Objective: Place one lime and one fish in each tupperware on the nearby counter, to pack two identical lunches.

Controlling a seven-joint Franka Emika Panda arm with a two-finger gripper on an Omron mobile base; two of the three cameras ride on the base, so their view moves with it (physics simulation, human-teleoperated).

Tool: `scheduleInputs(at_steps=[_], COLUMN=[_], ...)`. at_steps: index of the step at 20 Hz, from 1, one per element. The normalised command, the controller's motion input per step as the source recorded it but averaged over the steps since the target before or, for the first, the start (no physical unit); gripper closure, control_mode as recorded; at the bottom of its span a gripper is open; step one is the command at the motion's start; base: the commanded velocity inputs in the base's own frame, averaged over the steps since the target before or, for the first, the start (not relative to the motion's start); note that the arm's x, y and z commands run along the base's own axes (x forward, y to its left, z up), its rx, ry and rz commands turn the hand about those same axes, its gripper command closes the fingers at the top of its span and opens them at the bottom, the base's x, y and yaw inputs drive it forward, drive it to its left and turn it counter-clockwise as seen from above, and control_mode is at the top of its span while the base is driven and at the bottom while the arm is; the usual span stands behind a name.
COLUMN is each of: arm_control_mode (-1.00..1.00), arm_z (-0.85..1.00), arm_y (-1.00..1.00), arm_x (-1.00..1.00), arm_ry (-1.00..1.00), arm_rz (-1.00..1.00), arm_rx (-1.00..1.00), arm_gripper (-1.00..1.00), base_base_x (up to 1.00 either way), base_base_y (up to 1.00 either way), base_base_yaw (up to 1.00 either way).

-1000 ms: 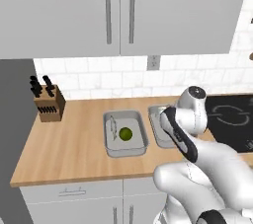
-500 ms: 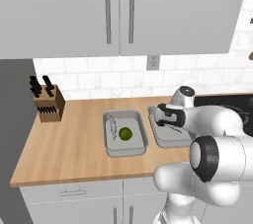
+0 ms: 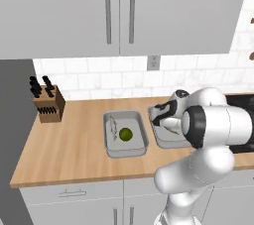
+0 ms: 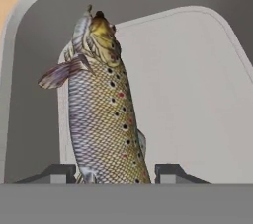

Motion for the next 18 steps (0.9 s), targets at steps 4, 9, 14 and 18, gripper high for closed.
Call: scheduleInputs(at_steps=[4,9,14,18], arm_control_mode=[-1.0,-1.0,-1.0,-1.0], arm_z=[-0.36,-0.18,0.0,0.14], arm_y=[0.01,0.1,0.01,0.0], arm_x=[0.12,0.13,0.06,-0.05], arm_ry=[0.0,0.0,0.0,-0.01], arm_rz=[0.0,0.0,0.0,0.0], arm_rx=[0.0,0.0,0.0,0.0], arm_gripper=[1.0,-1.0,-1.0,-1.0], base_base_x=[0.0,0.0,0.0,0.0], base_base_y=[0.0,0.0,0.0,0.0], base_base_yaw=[0.0,0.0,0.0,0.0])
